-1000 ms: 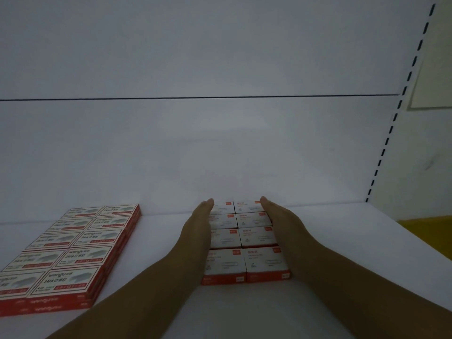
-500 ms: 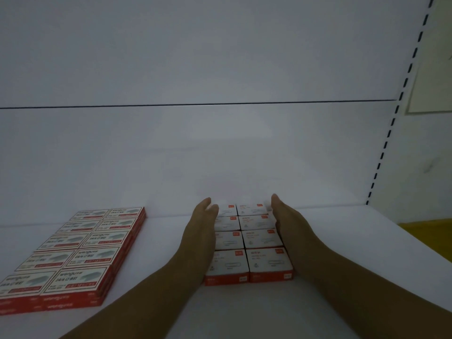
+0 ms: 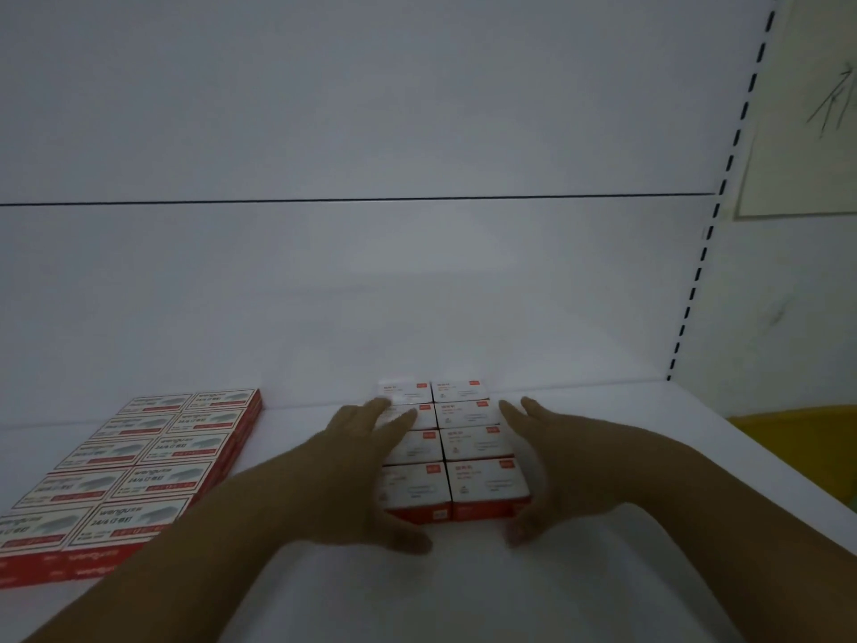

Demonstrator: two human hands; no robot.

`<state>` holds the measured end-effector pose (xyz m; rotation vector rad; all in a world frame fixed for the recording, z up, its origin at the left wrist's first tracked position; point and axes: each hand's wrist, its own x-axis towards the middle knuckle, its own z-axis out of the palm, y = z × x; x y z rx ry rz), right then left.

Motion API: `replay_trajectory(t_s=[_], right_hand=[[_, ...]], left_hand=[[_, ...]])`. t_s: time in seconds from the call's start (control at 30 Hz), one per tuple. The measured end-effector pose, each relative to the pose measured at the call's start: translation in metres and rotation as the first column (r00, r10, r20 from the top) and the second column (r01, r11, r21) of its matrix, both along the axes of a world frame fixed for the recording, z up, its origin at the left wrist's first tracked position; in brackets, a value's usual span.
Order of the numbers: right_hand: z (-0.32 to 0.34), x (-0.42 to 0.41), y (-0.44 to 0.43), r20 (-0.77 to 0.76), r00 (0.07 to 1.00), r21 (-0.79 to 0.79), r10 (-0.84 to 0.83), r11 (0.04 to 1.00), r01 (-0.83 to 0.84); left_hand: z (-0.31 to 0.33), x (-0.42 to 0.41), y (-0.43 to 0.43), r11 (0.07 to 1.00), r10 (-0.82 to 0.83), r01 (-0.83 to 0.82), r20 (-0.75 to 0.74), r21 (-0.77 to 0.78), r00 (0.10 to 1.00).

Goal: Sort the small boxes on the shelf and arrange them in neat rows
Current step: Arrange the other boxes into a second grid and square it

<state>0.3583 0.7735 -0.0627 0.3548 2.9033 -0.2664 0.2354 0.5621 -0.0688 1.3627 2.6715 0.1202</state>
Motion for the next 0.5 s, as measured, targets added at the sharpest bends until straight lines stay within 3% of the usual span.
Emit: replay_trajectory(t_s=[0.13,0.27,0.5], right_hand=[[0.006,0.001,-0.001,-0.074,0.993,0.05,-0.088,0.995,0.092],[0.004,-0.004,-0.007,-0.158,0.986,-0.026,-0.056,0.998,0.052],[0.006,0.001,-0.01,-0.175,0.984,-0.036,0.028,0.999,-0.035]], left_hand=[[0.016,0.005,-0.004,0.998,0.044,-0.04,-0.077,0.052,0.996],[0.008,0.002,-0.004,0.999,0.042,-0.042,-0.004,0.009,0.999],[0.002,-0.003,-0.001,0.995,0.01,-0.013,0.031,0.103,0.999]])
